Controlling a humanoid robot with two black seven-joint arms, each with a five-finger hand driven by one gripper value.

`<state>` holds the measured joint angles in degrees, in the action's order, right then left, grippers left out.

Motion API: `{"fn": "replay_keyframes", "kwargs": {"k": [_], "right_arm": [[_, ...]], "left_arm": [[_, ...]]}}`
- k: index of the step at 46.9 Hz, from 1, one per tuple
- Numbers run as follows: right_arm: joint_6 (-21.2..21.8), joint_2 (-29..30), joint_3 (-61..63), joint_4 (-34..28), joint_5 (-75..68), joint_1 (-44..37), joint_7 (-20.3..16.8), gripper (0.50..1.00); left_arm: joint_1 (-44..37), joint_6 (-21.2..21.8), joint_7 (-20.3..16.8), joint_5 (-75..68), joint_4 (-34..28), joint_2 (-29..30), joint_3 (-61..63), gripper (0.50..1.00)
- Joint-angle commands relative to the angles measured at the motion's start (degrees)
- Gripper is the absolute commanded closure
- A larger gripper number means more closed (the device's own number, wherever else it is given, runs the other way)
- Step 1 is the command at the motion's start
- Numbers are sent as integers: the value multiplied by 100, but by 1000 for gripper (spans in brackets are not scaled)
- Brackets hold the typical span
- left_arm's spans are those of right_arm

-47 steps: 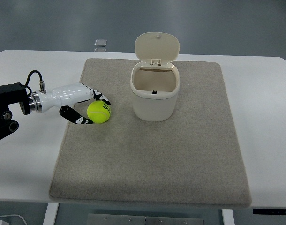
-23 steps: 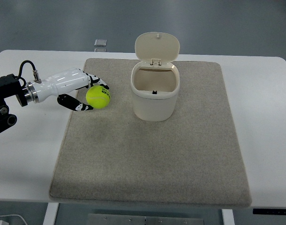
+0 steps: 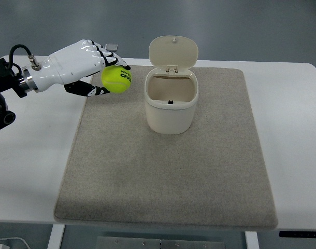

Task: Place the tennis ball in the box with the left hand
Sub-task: 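Carry the ball with the left hand over the open cream bin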

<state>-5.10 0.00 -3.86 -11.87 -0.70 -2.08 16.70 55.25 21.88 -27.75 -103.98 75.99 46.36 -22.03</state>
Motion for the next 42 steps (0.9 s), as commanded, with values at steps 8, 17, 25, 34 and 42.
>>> {"fn": "replay_keyframes", "kwargs": {"k": [8,17,25,34,42], "right_arm": [[0,0,-1,0,0,-3,0,562],[0,0,0,0,0,-3,0,560],[0,0,-1,0,0,6,0,560],[0,0,8,0,0,6,0,562],[0,0,-1,0,0,-3,0,560]], "left_arm": [[346,10,7,-412,-23,-417,41,1000],[452,19,33,-1001,-84,-645,-12,1000],[487,19,42,-1327,-234,-953,-12,1000],[487,19,42,-1380,-401,-1164,-21,1000],[478,27,51,-1362,-489,-1322,-21,1000]]}}
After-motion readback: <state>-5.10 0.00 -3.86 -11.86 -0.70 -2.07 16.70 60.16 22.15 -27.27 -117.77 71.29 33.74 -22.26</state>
